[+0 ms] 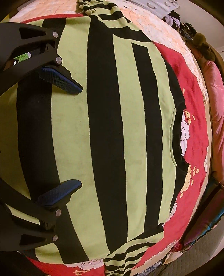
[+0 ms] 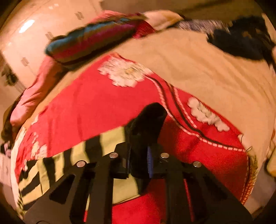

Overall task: Fold small clothes
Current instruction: 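Grasp the black cuff with the right tool and fold the sleeve across the body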

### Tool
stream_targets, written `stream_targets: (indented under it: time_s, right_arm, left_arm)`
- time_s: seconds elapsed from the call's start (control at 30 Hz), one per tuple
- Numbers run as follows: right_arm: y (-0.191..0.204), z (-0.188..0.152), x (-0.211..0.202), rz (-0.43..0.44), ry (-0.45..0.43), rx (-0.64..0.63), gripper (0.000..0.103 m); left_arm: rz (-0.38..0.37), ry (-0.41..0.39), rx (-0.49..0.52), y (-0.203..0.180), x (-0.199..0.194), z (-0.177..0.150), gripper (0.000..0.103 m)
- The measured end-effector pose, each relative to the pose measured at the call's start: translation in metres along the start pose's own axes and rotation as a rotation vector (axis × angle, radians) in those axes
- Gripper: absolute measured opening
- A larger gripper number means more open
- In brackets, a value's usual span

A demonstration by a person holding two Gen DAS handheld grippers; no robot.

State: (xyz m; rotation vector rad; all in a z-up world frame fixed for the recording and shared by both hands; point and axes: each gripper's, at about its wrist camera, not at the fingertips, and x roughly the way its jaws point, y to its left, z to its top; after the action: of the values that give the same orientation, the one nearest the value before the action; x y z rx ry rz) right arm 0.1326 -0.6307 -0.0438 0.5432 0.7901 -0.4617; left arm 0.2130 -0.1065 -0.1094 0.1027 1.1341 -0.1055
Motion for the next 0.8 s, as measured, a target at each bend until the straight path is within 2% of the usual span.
stream_targets:
  time_s: [0.1,0.17,0.3,0.5,0.6,0.7,0.8]
  right_arm:
    - [0.025,-0.001,-0.021,0.053,-0.05,-0.055,0.007]
    - [0.049,-0.005,-0.037,0.124,-0.071,-0.092,0.007]
    - [0.108,-0.024,-0.059,0.299,-0.059,-0.171,0.007]
    - [0.192,-0.068,-0.061,0.543,0.095,-0.248,0.007]
    - [0.233,-0.094,-0.055,0.608,0.175,-0.309,0.007]
    - [0.264,-0.118,-0.049,0.635,0.236,-0.361,0.008]
    - [0.287,-0.139,-0.034,0.646,0.305,-0.392,0.022]
  left_arm:
    - [-0.008,-0.006,0.0,0.001,-0.004,0.0,0.099]
    - [-0.024,-0.01,-0.009,0.003,-0.008,0.0,0.099]
    - [-0.045,-0.035,-0.028,0.009,-0.021,0.001,0.099]
    - [-0.059,-0.071,-0.065,0.025,-0.04,0.005,0.099]
    - [-0.055,-0.081,-0.095,0.039,-0.045,0.005,0.099]
    - [-0.043,-0.082,-0.131,0.056,-0.046,0.004,0.099]
    - [-0.039,-0.078,-0.184,0.076,-0.045,0.002,0.099]
